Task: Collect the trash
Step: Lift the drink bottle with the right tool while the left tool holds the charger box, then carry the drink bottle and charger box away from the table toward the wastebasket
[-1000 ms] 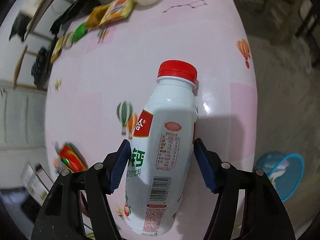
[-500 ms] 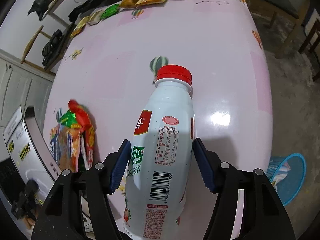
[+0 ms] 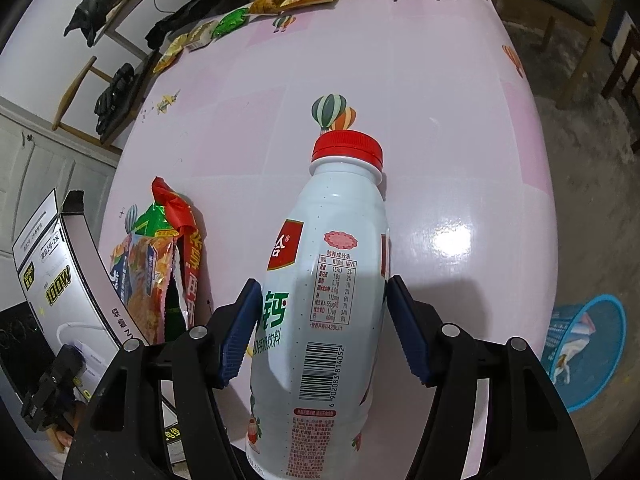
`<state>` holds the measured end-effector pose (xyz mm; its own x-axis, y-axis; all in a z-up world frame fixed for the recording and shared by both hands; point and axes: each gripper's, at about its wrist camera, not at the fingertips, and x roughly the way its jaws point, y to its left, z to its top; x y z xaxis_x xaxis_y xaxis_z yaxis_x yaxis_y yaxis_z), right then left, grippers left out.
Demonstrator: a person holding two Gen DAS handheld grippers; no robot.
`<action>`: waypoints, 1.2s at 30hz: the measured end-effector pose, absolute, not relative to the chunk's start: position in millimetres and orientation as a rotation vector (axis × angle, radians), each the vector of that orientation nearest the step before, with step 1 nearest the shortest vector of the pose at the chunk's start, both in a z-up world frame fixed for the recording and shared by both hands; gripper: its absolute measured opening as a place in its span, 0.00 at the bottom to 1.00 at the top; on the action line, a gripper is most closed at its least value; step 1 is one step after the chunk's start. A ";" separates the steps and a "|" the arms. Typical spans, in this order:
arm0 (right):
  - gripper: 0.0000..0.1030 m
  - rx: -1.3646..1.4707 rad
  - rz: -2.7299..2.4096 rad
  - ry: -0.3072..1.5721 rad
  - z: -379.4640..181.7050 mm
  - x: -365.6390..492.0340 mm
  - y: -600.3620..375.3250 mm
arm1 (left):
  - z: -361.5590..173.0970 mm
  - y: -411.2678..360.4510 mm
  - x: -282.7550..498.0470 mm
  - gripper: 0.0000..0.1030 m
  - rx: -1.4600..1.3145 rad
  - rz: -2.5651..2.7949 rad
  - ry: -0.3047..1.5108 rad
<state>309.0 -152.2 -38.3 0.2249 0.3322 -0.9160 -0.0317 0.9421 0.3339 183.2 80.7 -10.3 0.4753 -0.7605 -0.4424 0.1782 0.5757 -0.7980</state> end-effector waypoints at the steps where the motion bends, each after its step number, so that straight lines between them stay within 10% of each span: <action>1: 0.59 0.269 0.254 1.323 -38.5 309.5 -152.0 | -10.3 80.9 183.5 0.23 -0.756 -0.646 0.898; 36: 0.62 0.388 0.262 1.306 -46.0 304.8 -158.6 | 5.5 63.5 173.8 0.23 -0.642 -0.600 0.853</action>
